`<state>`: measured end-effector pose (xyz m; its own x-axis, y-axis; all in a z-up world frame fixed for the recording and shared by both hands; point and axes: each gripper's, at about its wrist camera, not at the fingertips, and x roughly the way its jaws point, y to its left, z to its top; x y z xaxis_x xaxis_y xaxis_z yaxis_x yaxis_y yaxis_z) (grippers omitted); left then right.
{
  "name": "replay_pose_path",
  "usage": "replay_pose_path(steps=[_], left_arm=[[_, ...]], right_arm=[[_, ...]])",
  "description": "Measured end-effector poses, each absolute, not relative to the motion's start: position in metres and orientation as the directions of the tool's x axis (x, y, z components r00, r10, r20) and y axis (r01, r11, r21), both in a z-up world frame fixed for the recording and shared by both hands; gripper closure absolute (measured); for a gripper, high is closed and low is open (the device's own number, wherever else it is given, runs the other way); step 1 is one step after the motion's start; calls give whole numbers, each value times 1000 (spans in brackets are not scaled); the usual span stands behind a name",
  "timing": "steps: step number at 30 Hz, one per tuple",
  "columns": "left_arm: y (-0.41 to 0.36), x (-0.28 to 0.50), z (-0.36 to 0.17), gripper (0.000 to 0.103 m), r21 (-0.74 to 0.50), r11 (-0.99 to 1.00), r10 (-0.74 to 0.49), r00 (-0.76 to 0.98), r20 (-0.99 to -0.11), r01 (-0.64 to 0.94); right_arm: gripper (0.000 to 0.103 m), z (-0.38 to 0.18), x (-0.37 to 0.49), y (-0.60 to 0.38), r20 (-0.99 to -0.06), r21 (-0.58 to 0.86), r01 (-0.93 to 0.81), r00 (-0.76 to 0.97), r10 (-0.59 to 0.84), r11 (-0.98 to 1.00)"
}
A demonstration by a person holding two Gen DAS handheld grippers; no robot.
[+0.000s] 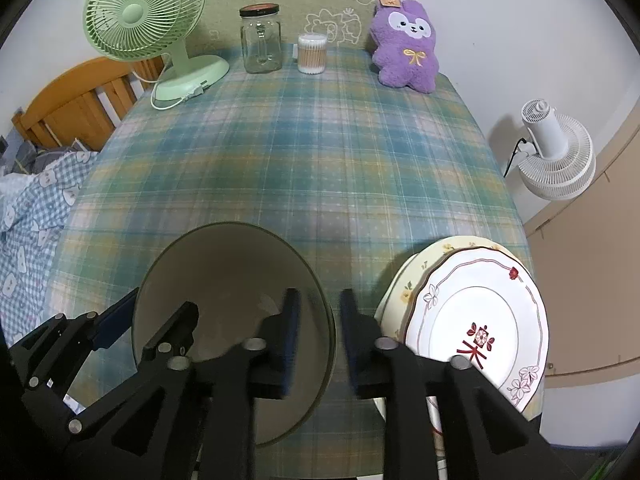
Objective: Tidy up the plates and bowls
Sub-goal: 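Lower the bowl beside the plate stack and open both grippers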
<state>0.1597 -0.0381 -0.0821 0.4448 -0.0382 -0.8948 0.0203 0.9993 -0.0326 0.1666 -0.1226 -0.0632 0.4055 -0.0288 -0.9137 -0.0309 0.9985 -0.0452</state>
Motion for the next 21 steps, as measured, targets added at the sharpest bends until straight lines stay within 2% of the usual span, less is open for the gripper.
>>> replay_pose_path(steps=[1,2,4,8,13,15,19,21], left_arm=[[-39,159,-80,61,-34,999,-43,452,-891,28],[-39,158,-77,59,-32,999,-45,460,-887,37],[-41,157,-71,43,-25,998,-49,475,-878,57],[-40,154,-58,34,-33,997,-62,498,-865,67],[-35,151,-39,30,-21,999,-43,534,-844,47],[-33,149,-32,24,-16,999,-31,549,-835,33],[-30,148,-26,21,-27,999,-32,557,-830,17],[-29,148,-29,21,-26,1000,-24,553,-833,5]], right_arm=[[60,-62,166,-123,-910,-45,-27,414,-30,999],[56,-60,166,-123,-906,-45,-24,422,-30,999],[45,-55,164,-124,-894,-48,-17,446,-36,999],[42,-43,161,-126,-882,-42,-6,471,-34,999],[32,-23,156,-130,-862,-20,20,506,-28,1000],[31,-15,155,-131,-855,-15,19,519,-23,1000],[23,-7,154,-133,-844,-17,12,535,-21,1000],[23,-9,153,-132,-846,-12,8,533,-14,1000]])
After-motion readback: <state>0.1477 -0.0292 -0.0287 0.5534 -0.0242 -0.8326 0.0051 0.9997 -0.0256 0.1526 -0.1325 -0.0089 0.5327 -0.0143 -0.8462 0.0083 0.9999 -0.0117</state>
